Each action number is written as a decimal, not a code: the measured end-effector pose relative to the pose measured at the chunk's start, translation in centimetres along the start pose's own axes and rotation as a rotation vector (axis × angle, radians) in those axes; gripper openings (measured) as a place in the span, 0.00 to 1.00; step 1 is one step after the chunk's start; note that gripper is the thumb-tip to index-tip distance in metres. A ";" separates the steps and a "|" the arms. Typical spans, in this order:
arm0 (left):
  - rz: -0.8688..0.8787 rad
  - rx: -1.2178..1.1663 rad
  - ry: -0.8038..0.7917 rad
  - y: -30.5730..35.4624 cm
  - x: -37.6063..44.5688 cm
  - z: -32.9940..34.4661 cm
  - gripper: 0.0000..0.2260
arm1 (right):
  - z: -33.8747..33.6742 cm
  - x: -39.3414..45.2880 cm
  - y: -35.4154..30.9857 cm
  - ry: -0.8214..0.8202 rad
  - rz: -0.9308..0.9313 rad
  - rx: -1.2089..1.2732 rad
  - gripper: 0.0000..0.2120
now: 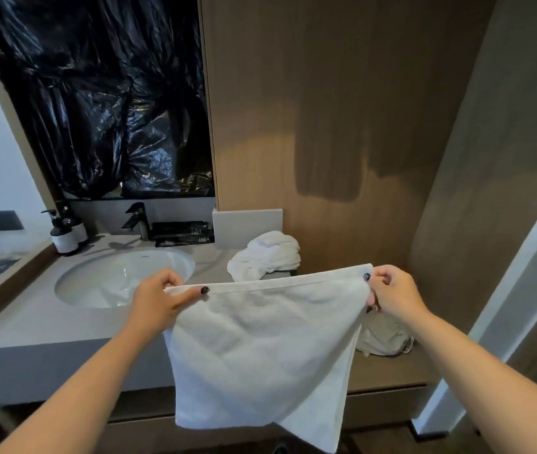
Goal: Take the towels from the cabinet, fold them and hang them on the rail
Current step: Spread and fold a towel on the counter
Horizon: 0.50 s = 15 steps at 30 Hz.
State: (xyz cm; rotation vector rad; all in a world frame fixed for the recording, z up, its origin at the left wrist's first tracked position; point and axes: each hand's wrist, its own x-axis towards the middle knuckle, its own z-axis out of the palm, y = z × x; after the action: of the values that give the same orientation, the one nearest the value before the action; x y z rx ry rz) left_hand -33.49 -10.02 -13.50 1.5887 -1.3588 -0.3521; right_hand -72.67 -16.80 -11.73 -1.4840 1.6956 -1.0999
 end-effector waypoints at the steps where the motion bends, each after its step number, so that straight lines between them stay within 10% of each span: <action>1: 0.026 0.047 -0.005 -0.3 0.2 -0.2 0.20 | 0.5 0.0 0.0 -0.013 0.033 0.032 0.10; 9: 0.187 0.517 -0.264 -5.0 3.9 -0.7 0.23 | 5.4 2.1 1.5 -0.064 0.250 0.445 0.10; 15: -0.008 0.342 -0.259 -8.3 7.1 0.8 0.21 | 9.6 5.9 1.8 -0.103 0.267 0.451 0.07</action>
State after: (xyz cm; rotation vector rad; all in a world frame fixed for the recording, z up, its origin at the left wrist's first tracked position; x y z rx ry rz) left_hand -26.83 -17.39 -17.96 1.8776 -1.6800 -0.3526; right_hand -66.15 -24.31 -17.39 -0.9845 1.4071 -1.1426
